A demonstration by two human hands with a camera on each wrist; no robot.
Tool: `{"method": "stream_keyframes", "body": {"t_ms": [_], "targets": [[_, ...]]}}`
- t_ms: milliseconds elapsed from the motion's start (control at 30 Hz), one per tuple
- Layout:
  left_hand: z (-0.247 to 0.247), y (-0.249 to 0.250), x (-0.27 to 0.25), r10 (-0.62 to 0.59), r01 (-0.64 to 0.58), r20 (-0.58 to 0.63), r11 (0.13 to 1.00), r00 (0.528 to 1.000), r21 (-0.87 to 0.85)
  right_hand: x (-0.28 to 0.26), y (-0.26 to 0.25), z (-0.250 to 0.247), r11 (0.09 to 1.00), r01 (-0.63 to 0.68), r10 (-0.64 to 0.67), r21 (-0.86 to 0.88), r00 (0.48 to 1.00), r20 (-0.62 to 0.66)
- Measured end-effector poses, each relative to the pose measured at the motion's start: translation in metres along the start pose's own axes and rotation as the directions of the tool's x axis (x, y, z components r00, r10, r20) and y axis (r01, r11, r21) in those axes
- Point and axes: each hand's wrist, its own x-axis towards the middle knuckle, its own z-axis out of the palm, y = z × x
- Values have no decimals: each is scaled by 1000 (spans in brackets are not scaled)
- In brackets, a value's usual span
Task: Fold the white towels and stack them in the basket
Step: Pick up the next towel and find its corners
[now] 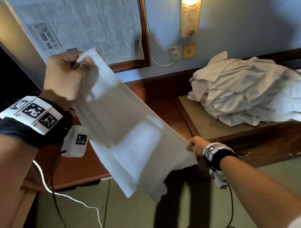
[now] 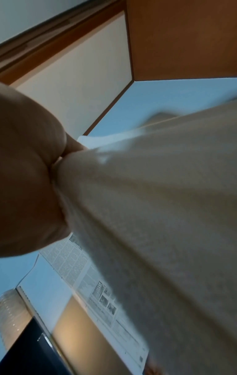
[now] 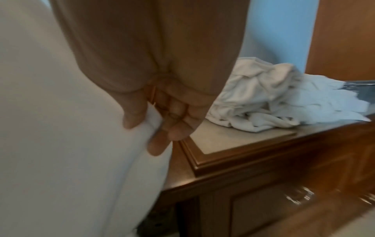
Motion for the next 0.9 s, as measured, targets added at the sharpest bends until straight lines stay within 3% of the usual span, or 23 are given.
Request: {"method": "stream_keyframes", "body": {"t_ms": [167,233,300,367,433,500,533,600,767,900], "targets": [[-8,-10,7,-23,16,-44,988,999,-151,-8,28,17,947,-305,294,-96,949,-116],[-11,-13,9,-7,6,-4,984,1000,-177,-15,17,16,945,-305,284,-121,944,-165],[-6,-14,8,31,-19,83,989,996,-145,-15,-17,7,978,-189,158,-91,948,-276],[10,-12,2,38,-15,162,990,986,-139,-19,-70,-10,993,75,-30,93,910,-414],[30,-7,-9,62,-28,220,987,973,-158,-34,-132,-36,855,435,-257,282,829,-497],[46,-4,-18,141,-101,250,981,958,-167,-53,-184,-64,623,664,-452,414,737,-502],[51,-3,-21,162,-119,253,977,954,-177,-61,-204,-75,530,712,-501,460,701,-507],[56,-1,-23,183,-136,235,969,955,-205,-74,-228,-92,461,775,-549,433,632,-546],[52,2,-14,221,-179,127,942,967,-284,-81,-247,-112,476,845,-594,243,512,-621],[50,-8,-14,48,-15,79,927,996,-374,-81,-265,-142,533,845,-667,-50,384,-638]]}}
